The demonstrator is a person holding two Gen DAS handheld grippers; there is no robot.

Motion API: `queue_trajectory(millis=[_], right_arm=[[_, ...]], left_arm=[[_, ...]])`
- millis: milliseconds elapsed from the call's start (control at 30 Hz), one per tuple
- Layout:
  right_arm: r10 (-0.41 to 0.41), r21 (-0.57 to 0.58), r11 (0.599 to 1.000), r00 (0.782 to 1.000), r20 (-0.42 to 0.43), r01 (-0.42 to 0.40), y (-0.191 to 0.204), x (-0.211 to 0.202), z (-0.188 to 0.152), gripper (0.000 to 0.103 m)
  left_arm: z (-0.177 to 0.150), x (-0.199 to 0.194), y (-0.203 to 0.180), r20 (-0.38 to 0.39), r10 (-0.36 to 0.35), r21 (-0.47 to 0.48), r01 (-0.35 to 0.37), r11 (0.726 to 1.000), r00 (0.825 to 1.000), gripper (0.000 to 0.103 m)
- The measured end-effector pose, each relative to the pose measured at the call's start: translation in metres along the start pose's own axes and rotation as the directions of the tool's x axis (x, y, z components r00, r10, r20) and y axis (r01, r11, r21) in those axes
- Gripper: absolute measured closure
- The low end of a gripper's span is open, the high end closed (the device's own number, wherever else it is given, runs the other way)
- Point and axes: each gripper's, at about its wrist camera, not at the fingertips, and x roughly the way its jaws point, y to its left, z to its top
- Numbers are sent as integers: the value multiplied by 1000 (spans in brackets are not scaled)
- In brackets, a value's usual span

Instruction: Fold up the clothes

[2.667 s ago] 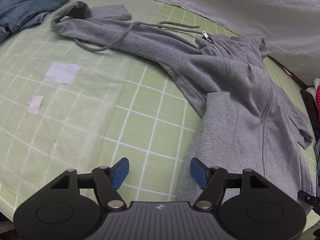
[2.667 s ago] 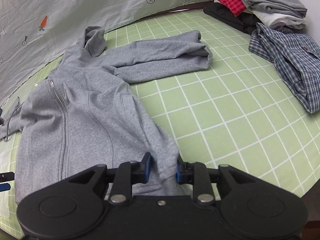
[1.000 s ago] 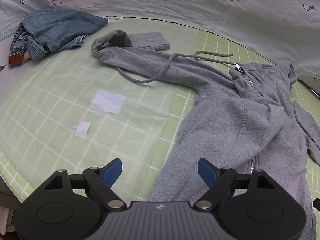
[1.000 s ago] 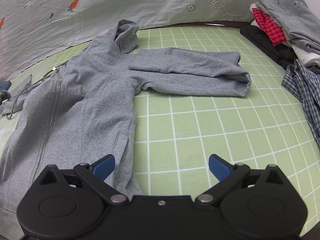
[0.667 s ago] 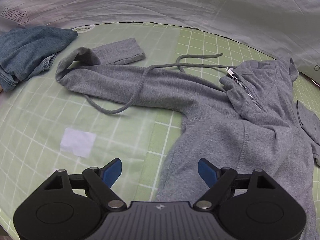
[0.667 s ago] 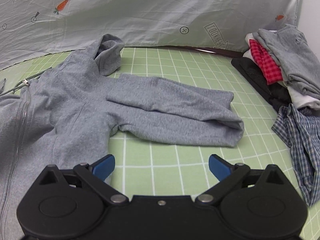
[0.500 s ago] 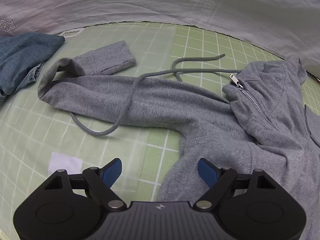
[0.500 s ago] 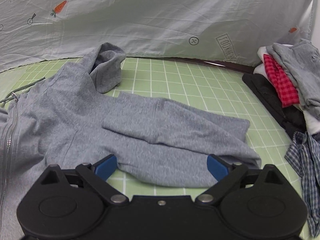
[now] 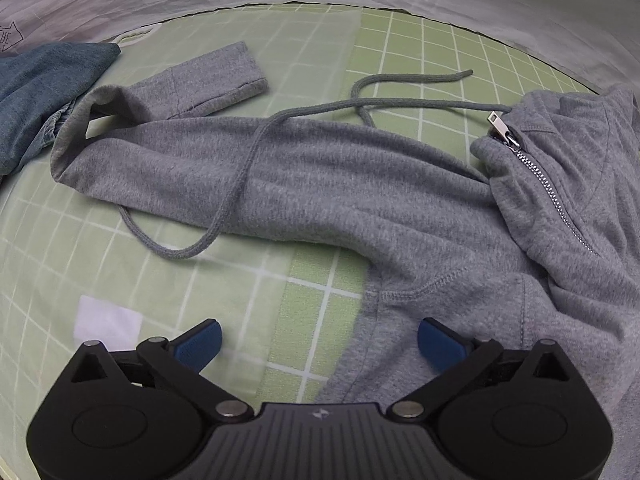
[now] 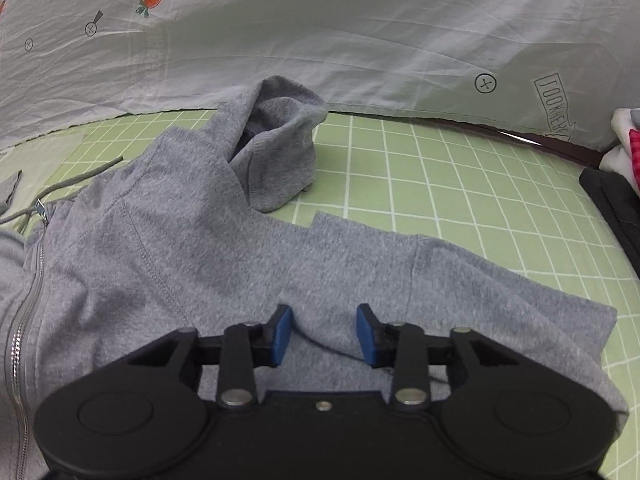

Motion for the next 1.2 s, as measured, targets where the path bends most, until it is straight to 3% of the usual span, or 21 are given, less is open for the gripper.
queue_trajectory(millis=[33,133,233,333,433,600,800,867,1000,1067,1133,1200], right_arm=[[9,14,1000,1000,3,-9,-1,1,0,87],[-2,83,997,999,36,-1,-12,-7,-1,92],[-90,189,979,993,81,73,-39,-30,-6,92],[-215,335,926,972,90,174,-80,-54,-17,93],[-363,489,820,931,43,298,-131,-81,-39,93],[-513,563,687,855,-72,459,-182,-110,-84,93],[-624,594,550,761,-174,587,-215,-130,-122,93],[-641,588,532,743,-190,609,-221,-131,-127,93],[-636,562,545,744,-206,622,-220,-125,-125,90],[-639,543,562,744,-195,624,-212,-120,-120,83],[-646,514,583,742,-178,630,-201,-115,-113,58],[-652,479,605,741,-160,636,-190,-111,-105,49]], left_arm=[[0,1,0,-1,-1,-7,1,1000,1000,0],[-3,1,0,7,3,-15,-3,1000,1000,0],[-3,1,1,9,2,-29,-1,1000,1000,0],[-4,0,2,12,1,-36,-1,999,1000,0],[-4,0,2,14,3,-42,-2,999,1000,0],[-3,0,2,8,2,-42,-2,999,1000,0],[-3,0,2,3,1,-42,-1,999,1000,0],[-3,0,2,3,1,-44,-1,999,1000,0],[-4,0,2,5,1,-45,-1,999,1000,0],[-3,0,3,-2,-2,-45,2,999,1000,0],[-3,-1,6,-17,-10,-47,9,999,1000,0],[-7,-10,15,0,-13,-65,13,998,1000,0]])
